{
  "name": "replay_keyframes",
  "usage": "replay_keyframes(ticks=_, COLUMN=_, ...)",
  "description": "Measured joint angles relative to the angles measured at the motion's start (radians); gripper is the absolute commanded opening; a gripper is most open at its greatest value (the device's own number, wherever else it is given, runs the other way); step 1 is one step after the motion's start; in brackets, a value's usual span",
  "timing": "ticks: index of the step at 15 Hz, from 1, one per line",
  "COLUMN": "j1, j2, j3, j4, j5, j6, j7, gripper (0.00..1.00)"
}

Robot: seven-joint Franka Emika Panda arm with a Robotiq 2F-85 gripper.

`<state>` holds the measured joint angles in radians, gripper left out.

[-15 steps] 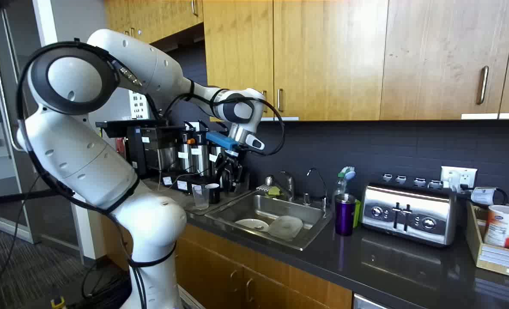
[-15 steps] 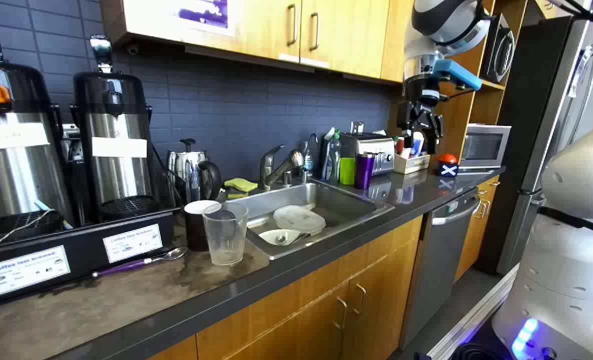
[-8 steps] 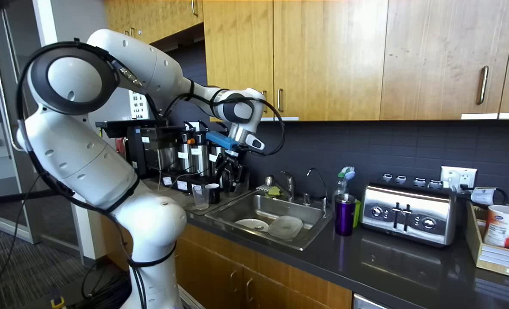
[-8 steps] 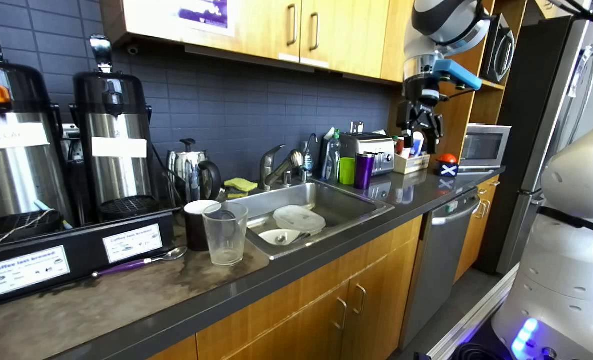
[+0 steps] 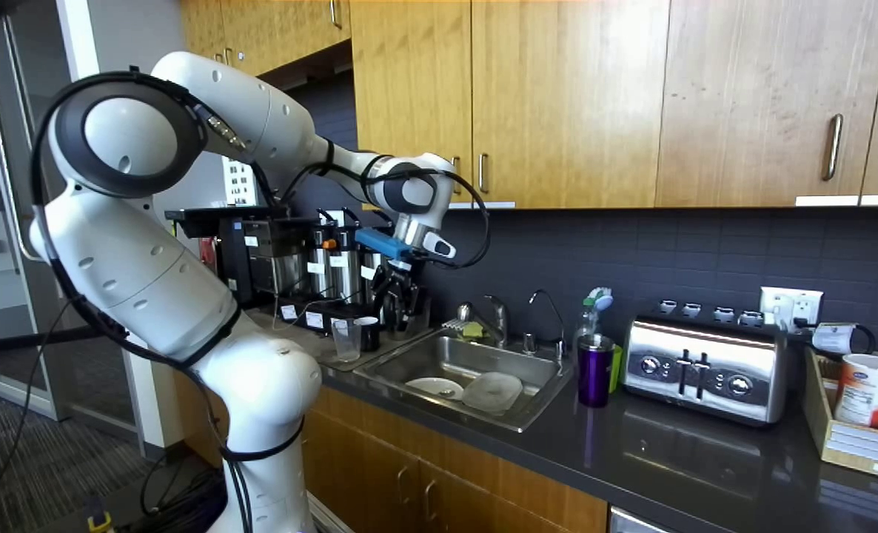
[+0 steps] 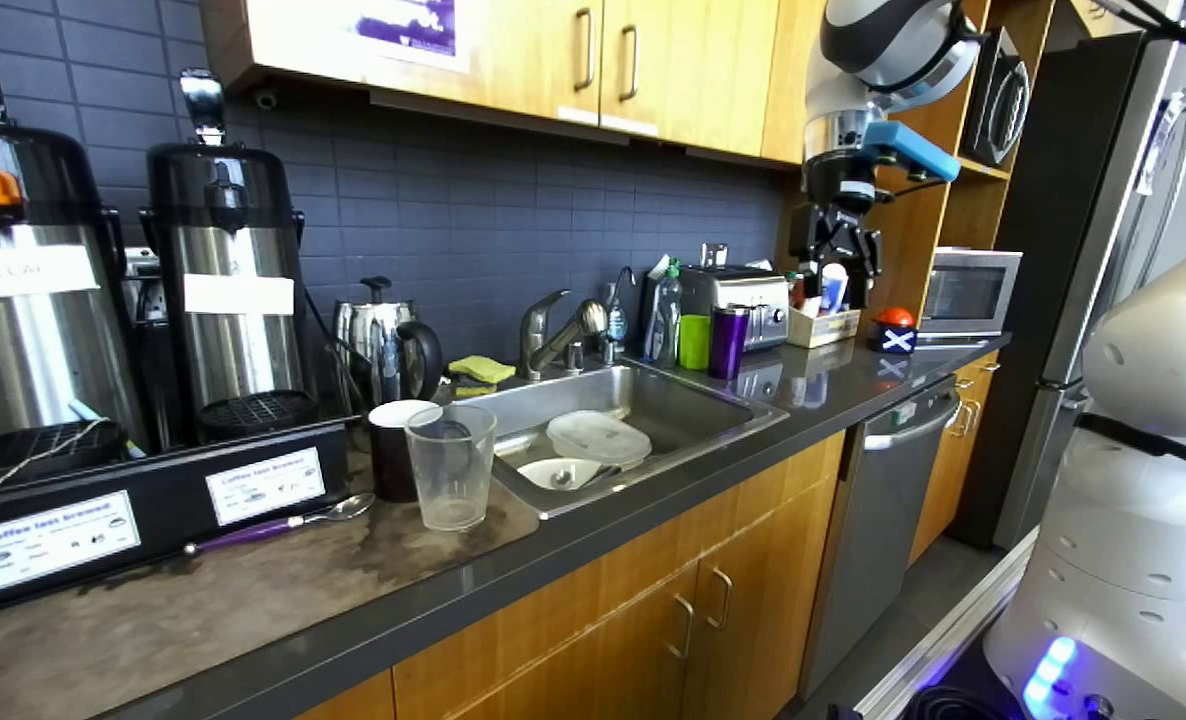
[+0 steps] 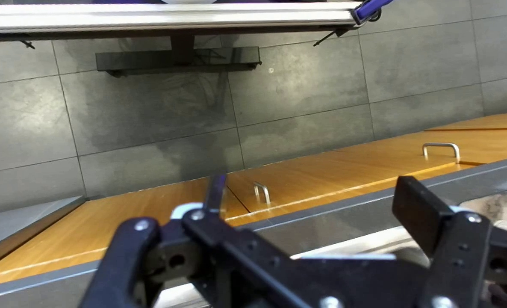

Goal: Move the faucet head to the left and then push the faucet handle upwards

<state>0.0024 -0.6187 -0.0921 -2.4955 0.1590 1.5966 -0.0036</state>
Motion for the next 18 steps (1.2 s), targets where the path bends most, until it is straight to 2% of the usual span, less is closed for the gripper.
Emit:
replay_keyframes(ticks=5, j1=0.000, j2=0.039, j3=0.033, j4=-0.003, j5=0.000, j6=0.119, j7=-0.012, gripper=1.00)
replay_keyframes(ticks=11, j1=0.010, j2=0.145, j3=0.047, j4=0.002, j5=-0.001, j6=0.290, j7=-0.083, gripper=1.00)
replay_keyframes(ticks=18, j1=0.026, j2=0.307, j3=0.058, j4=0.080, j5=-0.008, j6=0.408, j7=-0.149, gripper=1.00)
